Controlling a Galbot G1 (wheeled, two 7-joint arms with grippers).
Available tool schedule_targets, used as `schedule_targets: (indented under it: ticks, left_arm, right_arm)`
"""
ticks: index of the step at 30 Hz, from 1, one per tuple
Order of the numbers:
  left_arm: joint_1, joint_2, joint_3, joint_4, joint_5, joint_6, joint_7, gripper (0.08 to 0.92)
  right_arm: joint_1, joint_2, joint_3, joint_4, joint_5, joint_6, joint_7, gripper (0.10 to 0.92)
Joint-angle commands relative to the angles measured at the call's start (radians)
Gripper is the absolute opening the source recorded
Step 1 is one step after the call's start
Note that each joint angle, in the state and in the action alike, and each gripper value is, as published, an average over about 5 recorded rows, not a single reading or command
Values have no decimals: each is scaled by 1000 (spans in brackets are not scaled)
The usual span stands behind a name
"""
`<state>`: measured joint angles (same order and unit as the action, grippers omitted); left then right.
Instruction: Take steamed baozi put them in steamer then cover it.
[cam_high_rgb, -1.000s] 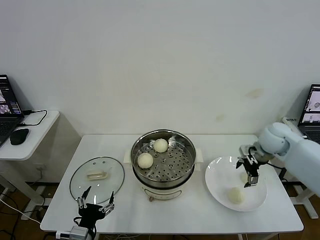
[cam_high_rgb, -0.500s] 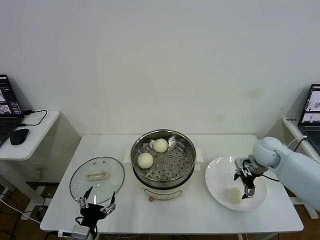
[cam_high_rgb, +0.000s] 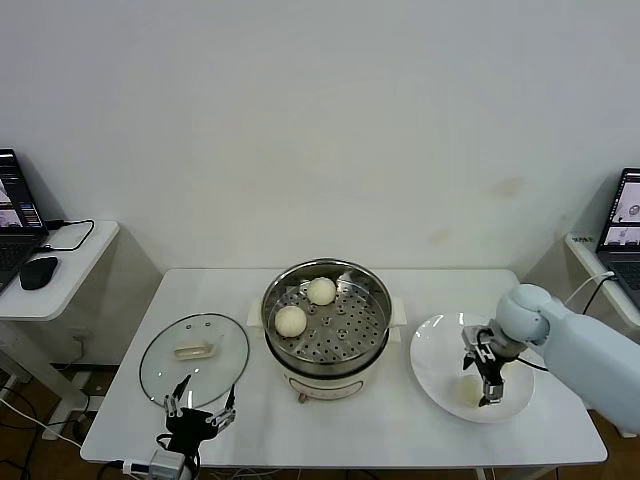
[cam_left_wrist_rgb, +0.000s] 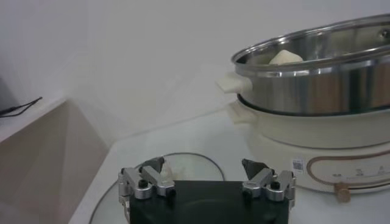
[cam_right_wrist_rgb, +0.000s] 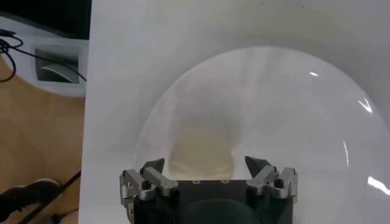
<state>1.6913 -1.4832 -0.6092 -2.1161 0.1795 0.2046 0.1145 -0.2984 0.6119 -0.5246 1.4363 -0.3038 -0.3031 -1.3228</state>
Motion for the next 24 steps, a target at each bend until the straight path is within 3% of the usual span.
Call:
schedule_targets:
  ticks: [1,19,24]
  left_arm:
    - [-3,0,1,4,1,1,0,823]
    - [-14,-1,4,24,1,1,-1,823]
    - [-16,-4,8,27,2,0,-1,823]
  right_arm:
    - [-15,7,8,-5,-13,2,2,823]
    - [-30,22,20,-27,-20,-8,30,822]
    - [-25,18,19,-24,-19,-9,26,724]
